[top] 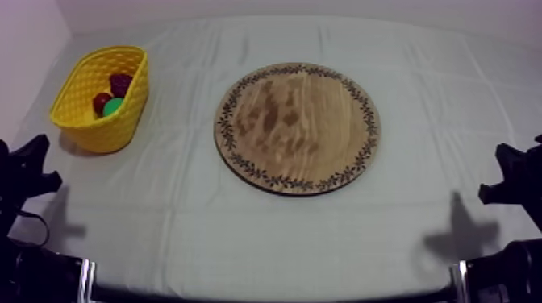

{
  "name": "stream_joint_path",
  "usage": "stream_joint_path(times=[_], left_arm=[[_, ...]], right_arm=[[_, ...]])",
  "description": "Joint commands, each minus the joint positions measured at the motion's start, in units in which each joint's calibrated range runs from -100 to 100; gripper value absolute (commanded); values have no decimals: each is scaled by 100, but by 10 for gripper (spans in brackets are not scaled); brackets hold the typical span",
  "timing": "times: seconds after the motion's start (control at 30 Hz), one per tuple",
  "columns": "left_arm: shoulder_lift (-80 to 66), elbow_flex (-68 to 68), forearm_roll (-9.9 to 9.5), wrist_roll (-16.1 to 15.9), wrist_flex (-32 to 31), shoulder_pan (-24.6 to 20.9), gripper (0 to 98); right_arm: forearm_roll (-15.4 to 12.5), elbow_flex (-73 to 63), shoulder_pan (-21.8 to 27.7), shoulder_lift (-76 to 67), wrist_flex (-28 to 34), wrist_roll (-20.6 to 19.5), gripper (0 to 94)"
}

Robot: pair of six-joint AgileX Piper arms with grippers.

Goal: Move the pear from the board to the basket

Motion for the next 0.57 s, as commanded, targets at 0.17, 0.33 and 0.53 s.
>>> stream_joint_path(times=[0.17,0.33,0.53], left_arm=[[-3,15,6,96,58,4,0],[-3,7,8,69,106,4,0],[-3,-8,8,46,171,4,0]], right_arm=[[-9,5,1,1,1,-1,5],[-9,5,1,1,1,-1,5],[-9,5,1,1,1,-1,5]])
